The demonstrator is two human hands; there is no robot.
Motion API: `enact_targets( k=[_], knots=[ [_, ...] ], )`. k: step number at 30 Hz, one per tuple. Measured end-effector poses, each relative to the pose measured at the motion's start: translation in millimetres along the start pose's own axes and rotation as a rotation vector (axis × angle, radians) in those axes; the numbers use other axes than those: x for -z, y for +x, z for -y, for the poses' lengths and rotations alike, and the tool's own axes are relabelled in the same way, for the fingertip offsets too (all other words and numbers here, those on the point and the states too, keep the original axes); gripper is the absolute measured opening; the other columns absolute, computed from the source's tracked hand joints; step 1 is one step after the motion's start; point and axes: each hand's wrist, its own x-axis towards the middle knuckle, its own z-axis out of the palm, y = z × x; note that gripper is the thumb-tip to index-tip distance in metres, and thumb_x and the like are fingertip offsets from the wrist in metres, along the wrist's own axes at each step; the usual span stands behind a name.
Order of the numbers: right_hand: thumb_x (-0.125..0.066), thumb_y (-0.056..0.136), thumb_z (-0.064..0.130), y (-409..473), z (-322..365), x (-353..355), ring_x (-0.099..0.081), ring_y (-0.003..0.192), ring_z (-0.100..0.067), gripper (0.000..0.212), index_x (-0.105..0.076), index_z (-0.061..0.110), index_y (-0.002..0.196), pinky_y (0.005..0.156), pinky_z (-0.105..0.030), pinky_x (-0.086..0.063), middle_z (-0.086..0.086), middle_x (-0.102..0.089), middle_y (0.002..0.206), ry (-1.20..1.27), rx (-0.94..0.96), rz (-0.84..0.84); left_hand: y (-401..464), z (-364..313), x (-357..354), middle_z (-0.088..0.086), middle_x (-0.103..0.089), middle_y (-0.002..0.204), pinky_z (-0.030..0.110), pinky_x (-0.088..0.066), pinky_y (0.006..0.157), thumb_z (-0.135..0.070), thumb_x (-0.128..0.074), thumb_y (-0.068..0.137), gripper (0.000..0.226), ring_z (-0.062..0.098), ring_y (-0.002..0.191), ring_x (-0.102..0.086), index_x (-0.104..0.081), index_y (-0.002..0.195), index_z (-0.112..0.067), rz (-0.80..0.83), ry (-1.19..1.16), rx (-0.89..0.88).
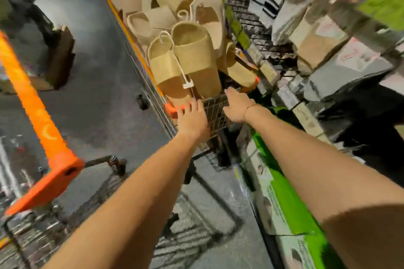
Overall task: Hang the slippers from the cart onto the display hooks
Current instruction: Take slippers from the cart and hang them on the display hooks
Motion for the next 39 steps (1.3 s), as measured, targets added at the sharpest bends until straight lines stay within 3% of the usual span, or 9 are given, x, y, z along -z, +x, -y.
enact_targets(
  k=[3,5,9,13,20,28,33,36,39],
  knots=[
    [-0.044,0.102,0.027,28,4,-16,-0.021,0.148,-0.034,0.064,-0.014,0.016,0.157,0.118,-0.050,-0.026,-0.001,-0.008,0.166,0.004,-0.020,-0.016,13,9,-7,0.016,-0.036,0.153,0.047,-0.032,0.109,-0.018,-0.040,0.103,0.049,0.036,0.138,-0.039,-0.029,0.150,-0.008,-0.151,0.111,-0.031],
    [-0.045,0.102,0.025,37,7,-25,-0.020,0.147,-0.035,0.059,-0.020,0.013,0.154,0.116,-0.050,-0.026,-0.005,-0.014,0.163,-0.037,-0.051,-0.022,18,19,-3,0.015,-0.050,0.135,0.044,-0.040,0.096,-0.010,-0.041,0.101,0.035,0.036,0.124,-0.051,-0.044,0.136,-0.011,-0.223,0.133,-0.073],
    [-0.048,0.102,0.022,35,7,-35,-0.045,0.128,-0.033,0.037,-0.045,0.007,0.137,0.102,-0.045,-0.043,-0.012,-0.045,0.138,-0.118,0.032,-0.216,20,32,6,0.013,-0.057,0.114,0.042,-0.039,0.070,-0.012,-0.048,0.100,0.019,0.035,0.104,-0.059,-0.058,0.117,-0.011,-0.236,0.078,-0.092],
    [-0.047,0.104,0.024,17,12,-35,-0.055,0.115,-0.032,0.030,-0.055,0.005,0.126,0.095,-0.045,-0.050,-0.013,-0.051,0.127,-0.101,0.087,-0.224,5,35,10,0.008,-0.059,0.103,0.039,-0.040,0.061,-0.022,-0.061,0.098,0.012,0.033,0.095,-0.064,-0.063,0.107,-0.014,-0.182,0.071,-0.059],
    [-0.049,0.103,0.026,-47,26,-58,-0.062,0.104,-0.030,0.028,-0.069,0.009,0.113,0.088,-0.042,-0.054,-0.010,-0.063,0.111,-0.064,0.165,-0.239,-80,48,6,0.011,-0.063,0.110,0.037,-0.045,0.067,-0.008,-0.049,0.096,0.030,0.033,0.094,-0.067,-0.068,0.118,-0.016,-0.181,0.198,0.009],
    [-0.050,0.101,0.041,-165,52,-105,-0.060,0.104,-0.028,0.036,-0.074,0.014,0.106,0.083,-0.039,-0.051,-0.008,-0.068,0.103,-0.132,0.214,-0.229,-210,43,-7,0.007,-0.068,0.101,0.034,-0.044,0.073,-0.031,-0.055,0.095,0.024,0.030,0.092,-0.067,-0.071,0.102,-0.014,-0.121,0.205,0.146],
    [-0.054,0.100,0.018,-270,67,-144,-0.066,0.096,-0.030,0.019,-0.071,0.012,0.097,0.079,-0.039,-0.057,-0.010,-0.068,0.096,-0.139,0.237,-0.154,-320,38,-19,0.004,-0.071,0.096,0.034,-0.042,0.076,-0.037,-0.052,0.100,0.028,0.027,0.091,-0.068,-0.072,0.097,-0.017,-0.124,0.223,0.193],
    [-0.049,0.097,0.004,-341,72,-168,-0.066,0.096,-0.032,0.020,-0.068,0.011,0.100,0.077,-0.039,-0.056,-0.011,-0.066,0.099,-0.175,0.239,-0.156,-394,27,-34,0.002,-0.071,0.094,0.038,-0.043,0.086,-0.022,-0.053,0.097,0.019,0.026,0.093,-0.067,-0.072,0.097,-0.019,-0.120,0.247,0.214],
    [-0.049,0.095,0.001,-410,72,-190,-0.066,0.098,-0.031,0.024,-0.067,0.011,0.106,0.076,-0.038,-0.054,-0.010,-0.067,0.104,-0.229,0.255,-0.135,-465,6,-45,0.003,-0.072,0.098,0.035,-0.042,0.083,-0.010,-0.048,0.095,0.025,0.026,0.096,-0.068,-0.071,0.097,-0.018,-0.073,0.269,0.178]
  ],
)
